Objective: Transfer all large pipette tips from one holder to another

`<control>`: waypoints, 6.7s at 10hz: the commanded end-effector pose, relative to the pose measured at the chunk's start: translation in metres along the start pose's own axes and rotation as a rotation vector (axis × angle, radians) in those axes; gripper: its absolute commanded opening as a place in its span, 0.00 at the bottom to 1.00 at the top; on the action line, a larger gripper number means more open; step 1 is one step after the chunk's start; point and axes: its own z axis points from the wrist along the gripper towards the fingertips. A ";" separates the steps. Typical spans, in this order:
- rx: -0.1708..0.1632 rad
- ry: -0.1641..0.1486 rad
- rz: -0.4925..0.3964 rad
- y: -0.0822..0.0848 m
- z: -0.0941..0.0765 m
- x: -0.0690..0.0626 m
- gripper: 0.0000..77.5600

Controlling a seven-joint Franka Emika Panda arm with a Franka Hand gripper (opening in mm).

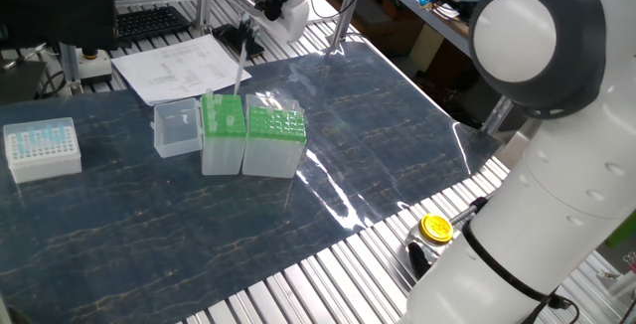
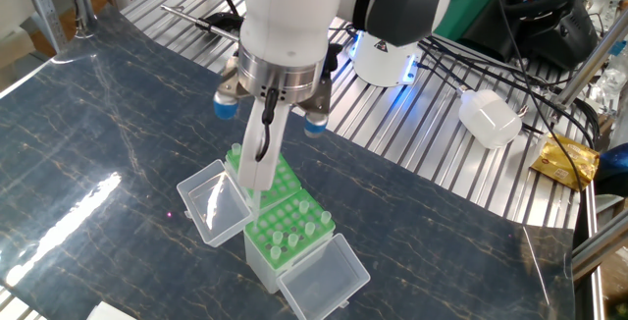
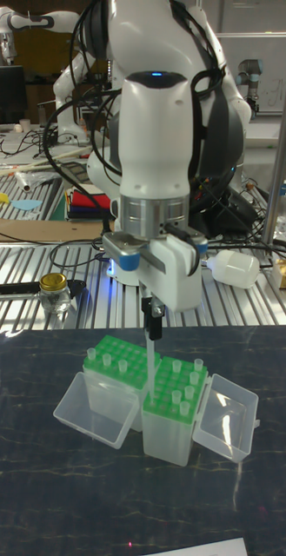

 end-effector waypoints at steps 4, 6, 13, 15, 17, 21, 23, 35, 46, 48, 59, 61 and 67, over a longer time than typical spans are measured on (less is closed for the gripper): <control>-0.004 -0.004 -0.003 -0.003 0.006 0.000 0.02; 0.004 0.004 -0.008 -0.005 0.011 0.000 0.02; 0.045 0.020 -0.006 -0.006 0.035 0.002 0.02; 0.060 0.026 0.024 -0.002 0.039 0.004 0.02; 0.064 0.029 0.022 -0.002 0.040 0.005 0.02; 0.072 0.034 0.017 -0.002 0.040 0.005 1.00; 0.072 0.034 0.017 -0.002 0.040 0.005 1.00; 0.104 0.031 0.013 -0.013 0.046 0.003 1.00; 0.102 0.024 0.037 -0.044 0.066 0.000 1.00; 0.104 0.018 0.038 -0.050 0.072 0.001 1.00; 0.106 0.024 0.040 -0.071 0.091 -0.007 1.00; 0.106 0.025 0.040 -0.074 0.094 -0.009 1.00; 0.103 0.026 0.025 -0.088 0.106 -0.011 1.00</control>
